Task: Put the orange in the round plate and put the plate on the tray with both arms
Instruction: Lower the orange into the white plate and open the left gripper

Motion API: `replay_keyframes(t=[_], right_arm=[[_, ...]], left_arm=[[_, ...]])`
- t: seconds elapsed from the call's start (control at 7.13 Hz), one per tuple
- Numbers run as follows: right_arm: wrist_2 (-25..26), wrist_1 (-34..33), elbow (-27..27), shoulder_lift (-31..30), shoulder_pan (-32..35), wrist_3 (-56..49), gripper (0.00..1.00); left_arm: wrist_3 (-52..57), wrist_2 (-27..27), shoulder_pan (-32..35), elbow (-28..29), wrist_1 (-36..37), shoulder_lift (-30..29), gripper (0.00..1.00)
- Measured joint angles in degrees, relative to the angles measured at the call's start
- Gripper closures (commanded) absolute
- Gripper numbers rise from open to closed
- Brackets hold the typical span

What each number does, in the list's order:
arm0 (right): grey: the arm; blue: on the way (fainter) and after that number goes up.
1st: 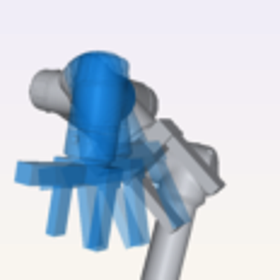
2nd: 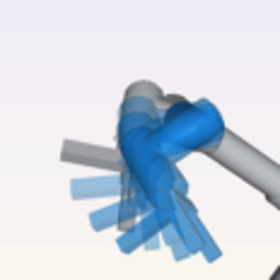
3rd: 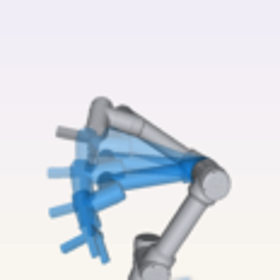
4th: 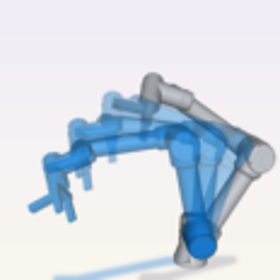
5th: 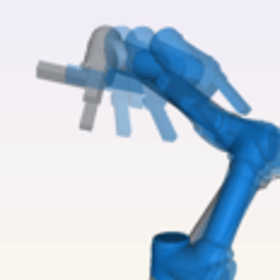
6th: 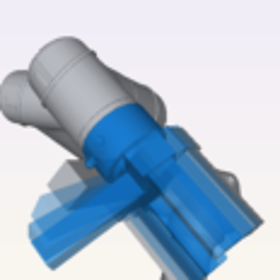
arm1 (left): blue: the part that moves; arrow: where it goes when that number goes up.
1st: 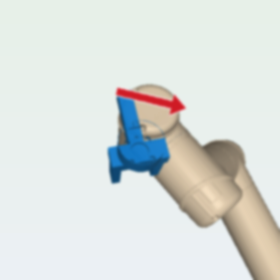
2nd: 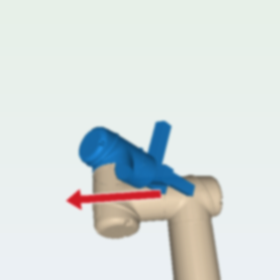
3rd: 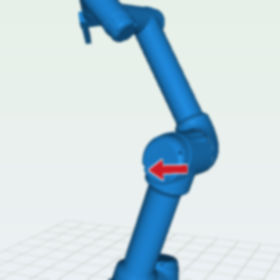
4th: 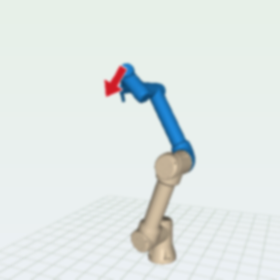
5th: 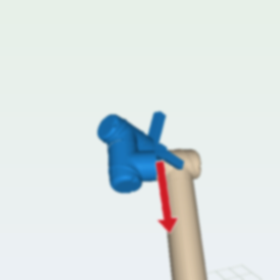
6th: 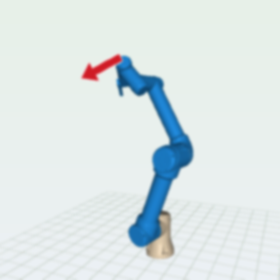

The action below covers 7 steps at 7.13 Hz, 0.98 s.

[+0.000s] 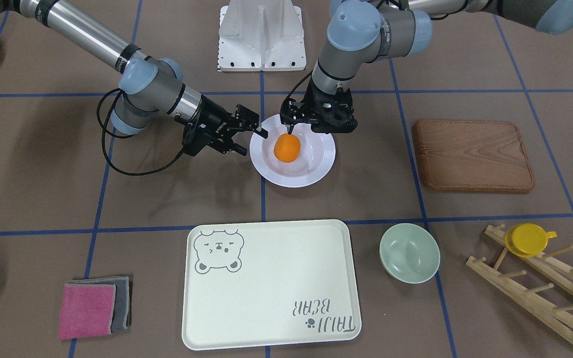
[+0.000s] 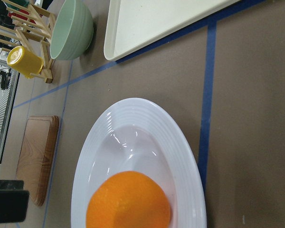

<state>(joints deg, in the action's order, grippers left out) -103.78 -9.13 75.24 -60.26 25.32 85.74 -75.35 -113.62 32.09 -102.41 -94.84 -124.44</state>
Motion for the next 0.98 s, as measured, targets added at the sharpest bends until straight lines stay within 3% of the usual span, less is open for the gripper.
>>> replay_keyframes(t=[0.28,0.42,0.56,0.7,0.98], right_arm=[[0.2,0.0,-1.4,1.6,0.0,0.1,0.22],[0.2,0.0,-1.8,2.1,0.0,0.1,0.37],[0.2,0.1,-1.9,2.3,-0.1,0.2,0.60],[0.2,0.4,-1.9,2.5,-0.1,0.3,0.71],[0.1,0.6,-1.2,2.7,0.4,0.5,0.76]], left_arm=[[0.2,0.0,0.3,-0.3,0.0,0.3,0.01],[0.5,-0.2,0.8,-0.4,0.0,0.4,0.01],[1.1,-0.5,1.5,-0.8,0.1,0.8,0.01],[3.3,-0.7,2.5,-2.0,0.2,1.7,0.02],[8.0,-3.2,5.6,-3.9,0.5,3.5,0.02]])
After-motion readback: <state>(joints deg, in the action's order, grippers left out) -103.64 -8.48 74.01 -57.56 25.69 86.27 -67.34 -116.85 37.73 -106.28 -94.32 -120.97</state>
